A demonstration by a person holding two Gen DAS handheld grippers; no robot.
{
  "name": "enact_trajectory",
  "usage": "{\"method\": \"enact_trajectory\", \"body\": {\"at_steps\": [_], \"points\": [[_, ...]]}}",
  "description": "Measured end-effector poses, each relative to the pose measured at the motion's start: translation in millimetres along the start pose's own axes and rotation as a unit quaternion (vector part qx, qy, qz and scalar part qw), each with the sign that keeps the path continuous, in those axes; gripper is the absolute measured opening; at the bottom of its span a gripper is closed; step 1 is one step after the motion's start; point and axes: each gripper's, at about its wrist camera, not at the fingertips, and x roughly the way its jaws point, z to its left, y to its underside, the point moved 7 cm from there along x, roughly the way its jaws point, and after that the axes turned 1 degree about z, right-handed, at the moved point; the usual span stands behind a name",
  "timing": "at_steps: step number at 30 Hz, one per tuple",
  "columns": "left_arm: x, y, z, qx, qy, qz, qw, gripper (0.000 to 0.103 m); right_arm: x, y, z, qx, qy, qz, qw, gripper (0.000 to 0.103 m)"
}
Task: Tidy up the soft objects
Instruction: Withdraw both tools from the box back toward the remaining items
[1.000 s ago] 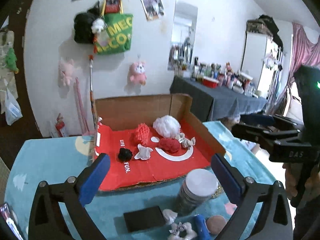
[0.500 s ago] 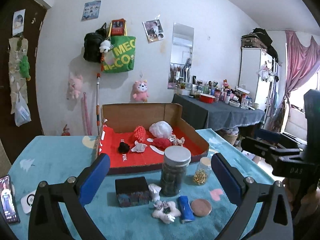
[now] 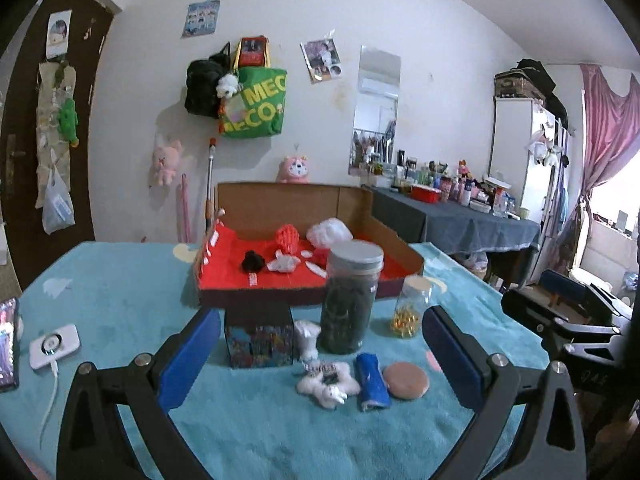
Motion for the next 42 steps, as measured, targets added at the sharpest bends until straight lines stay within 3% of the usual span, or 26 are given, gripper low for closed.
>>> {"method": "enact_trajectory", "body": {"at_steps": [6,25,42], "points": [[7.3,23.7,2.1,-0.01,0.002,0.021,0.9997,0.103,4.4,18.4,-1.3,0.01,0.009,0.011,1.0,0.097],[45.0,87.4,9.3,-0.012,-0.028,0.108,0.9936,0.103,43.4,98.4,-5.1,0.052,0.011,0.109,0.993,0.097],[58.1,102.0,14.1,-0.021,-0.029,0.144,0.9889,0.103,55.1,113.6,-6.2,0.064,0.007,0.139,0.988,0.097]]}}
